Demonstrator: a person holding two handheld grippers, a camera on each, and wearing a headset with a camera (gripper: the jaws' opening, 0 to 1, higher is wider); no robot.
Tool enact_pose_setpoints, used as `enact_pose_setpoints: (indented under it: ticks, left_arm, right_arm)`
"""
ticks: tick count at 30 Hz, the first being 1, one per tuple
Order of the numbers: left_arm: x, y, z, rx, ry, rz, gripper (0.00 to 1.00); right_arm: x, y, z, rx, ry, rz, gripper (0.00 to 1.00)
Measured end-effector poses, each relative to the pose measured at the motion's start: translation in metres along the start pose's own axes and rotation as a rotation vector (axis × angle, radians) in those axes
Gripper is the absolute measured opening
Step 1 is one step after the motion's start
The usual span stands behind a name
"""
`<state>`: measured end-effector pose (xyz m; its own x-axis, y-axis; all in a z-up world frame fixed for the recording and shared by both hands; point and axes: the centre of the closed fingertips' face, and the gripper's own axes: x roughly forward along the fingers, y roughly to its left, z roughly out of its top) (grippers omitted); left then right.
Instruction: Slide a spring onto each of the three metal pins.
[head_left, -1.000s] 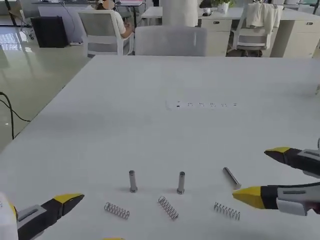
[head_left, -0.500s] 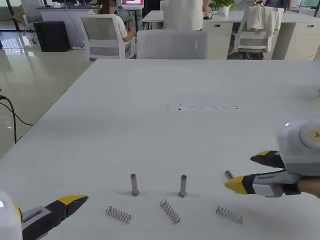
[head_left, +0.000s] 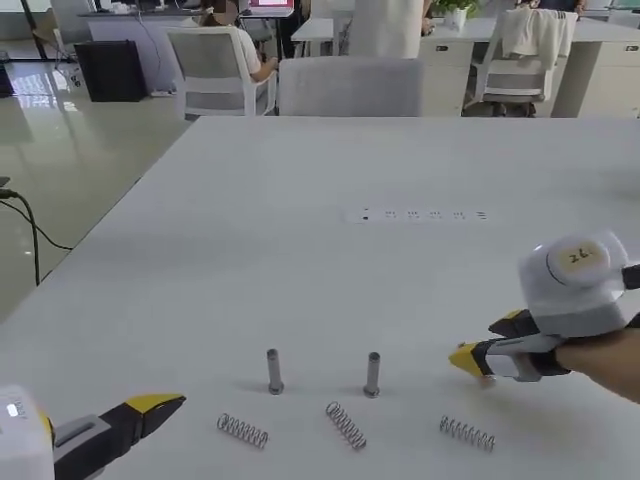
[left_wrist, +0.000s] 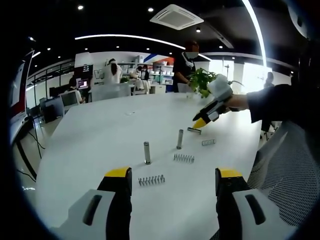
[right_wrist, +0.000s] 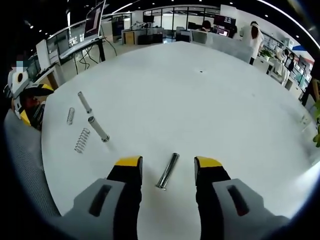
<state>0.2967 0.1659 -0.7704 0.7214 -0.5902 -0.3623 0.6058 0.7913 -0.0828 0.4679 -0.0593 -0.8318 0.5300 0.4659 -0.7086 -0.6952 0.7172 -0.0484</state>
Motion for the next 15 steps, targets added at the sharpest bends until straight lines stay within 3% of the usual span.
enact_pose_setpoints:
  ticks: [15]
  left_arm:
    - [0.001, 0.001, -0.001, -0.002, 0.004, 0.0, 0.66]
  right_arm:
    - [0.014, 0.0, -0.005, 0.034, 0.052, -0.014, 0.31]
